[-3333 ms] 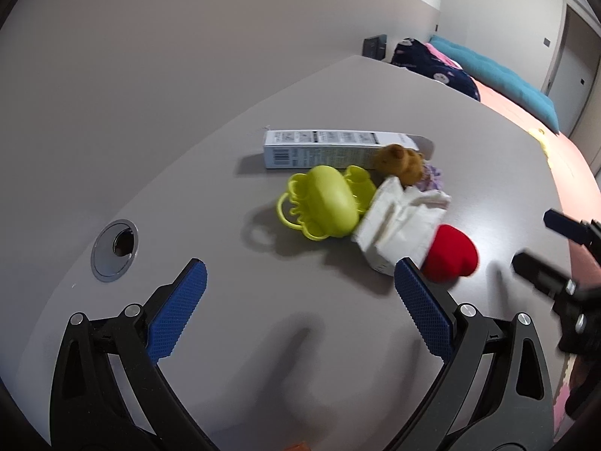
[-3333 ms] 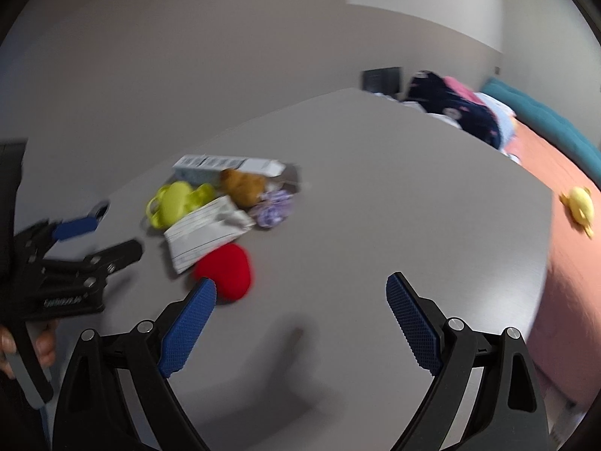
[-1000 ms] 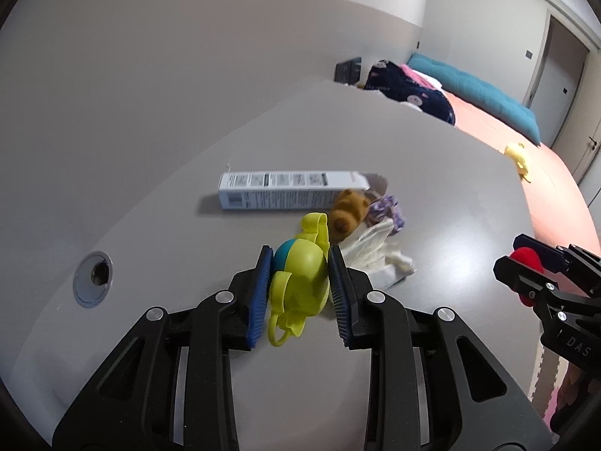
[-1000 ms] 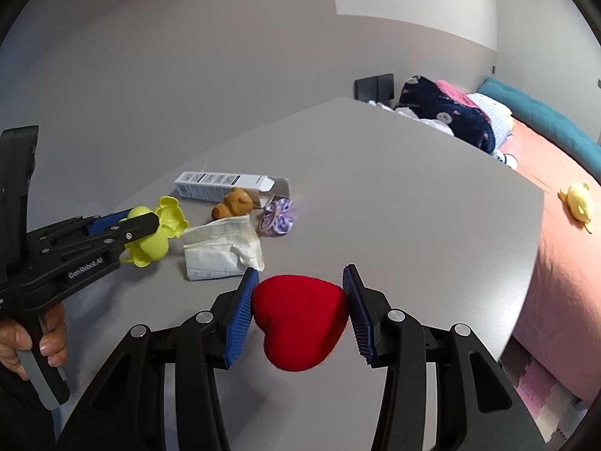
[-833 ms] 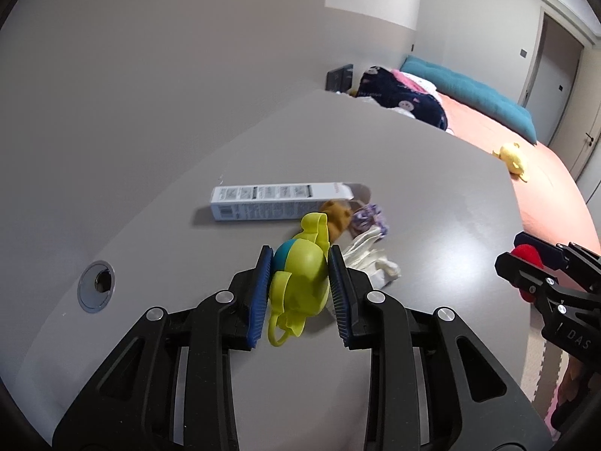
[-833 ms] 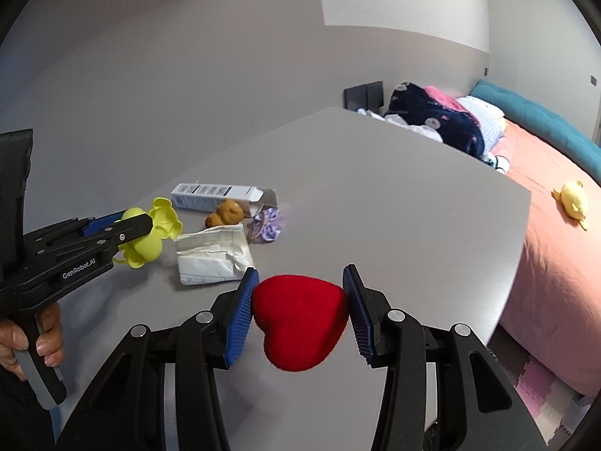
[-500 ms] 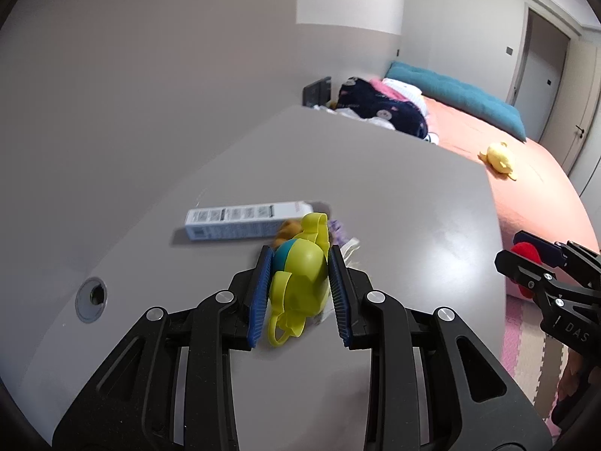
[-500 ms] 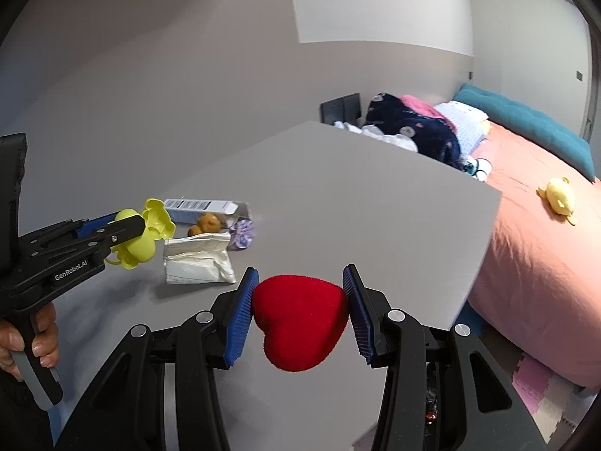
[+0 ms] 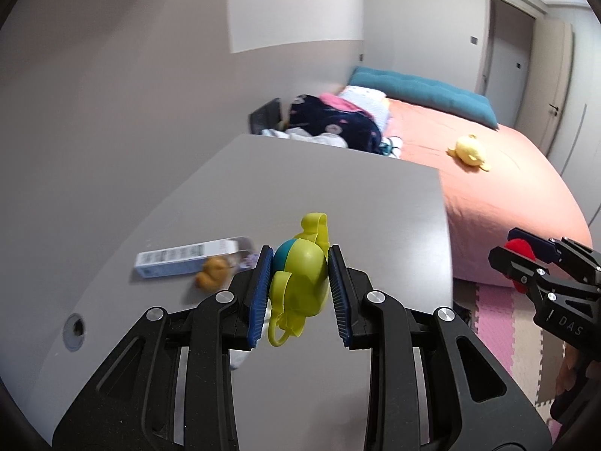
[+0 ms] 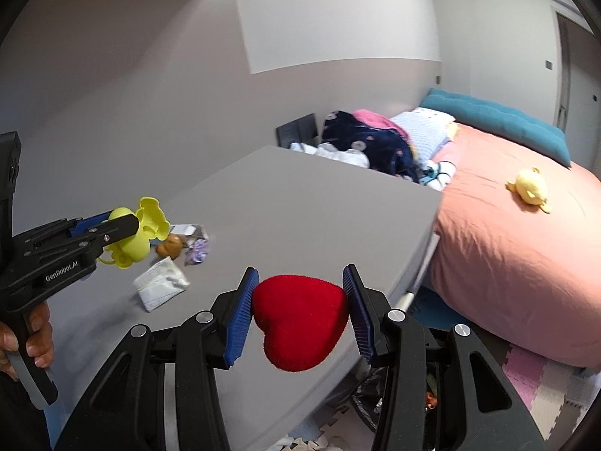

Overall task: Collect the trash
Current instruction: 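Carry the yellow-green toy and red heart over the bin and open both tools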

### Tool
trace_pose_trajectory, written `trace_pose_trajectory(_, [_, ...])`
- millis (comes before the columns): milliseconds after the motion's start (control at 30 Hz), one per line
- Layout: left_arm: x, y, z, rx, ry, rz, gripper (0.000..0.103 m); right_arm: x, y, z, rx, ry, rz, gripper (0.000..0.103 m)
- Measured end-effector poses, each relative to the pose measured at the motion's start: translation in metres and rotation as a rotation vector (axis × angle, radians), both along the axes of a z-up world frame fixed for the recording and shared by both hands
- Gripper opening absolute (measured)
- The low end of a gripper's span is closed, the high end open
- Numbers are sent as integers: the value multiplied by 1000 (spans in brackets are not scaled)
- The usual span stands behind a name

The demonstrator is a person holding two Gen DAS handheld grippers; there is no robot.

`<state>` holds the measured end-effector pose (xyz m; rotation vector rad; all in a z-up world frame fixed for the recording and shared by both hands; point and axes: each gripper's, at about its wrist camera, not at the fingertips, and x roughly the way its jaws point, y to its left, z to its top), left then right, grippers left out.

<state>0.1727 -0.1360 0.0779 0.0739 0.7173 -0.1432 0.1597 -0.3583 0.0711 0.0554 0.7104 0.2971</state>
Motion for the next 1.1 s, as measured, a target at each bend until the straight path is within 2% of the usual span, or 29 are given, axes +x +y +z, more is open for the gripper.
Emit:
trace_pose_trajectory(567, [14, -124, -18, 5, 53, -221, 30, -8, -116, -1, 11, 0, -217, 48])
trace_pose_trajectory(1100, [13, -228, -54, 64, 139, -428, 30, -16, -221, -25, 17, 39, -432, 48])
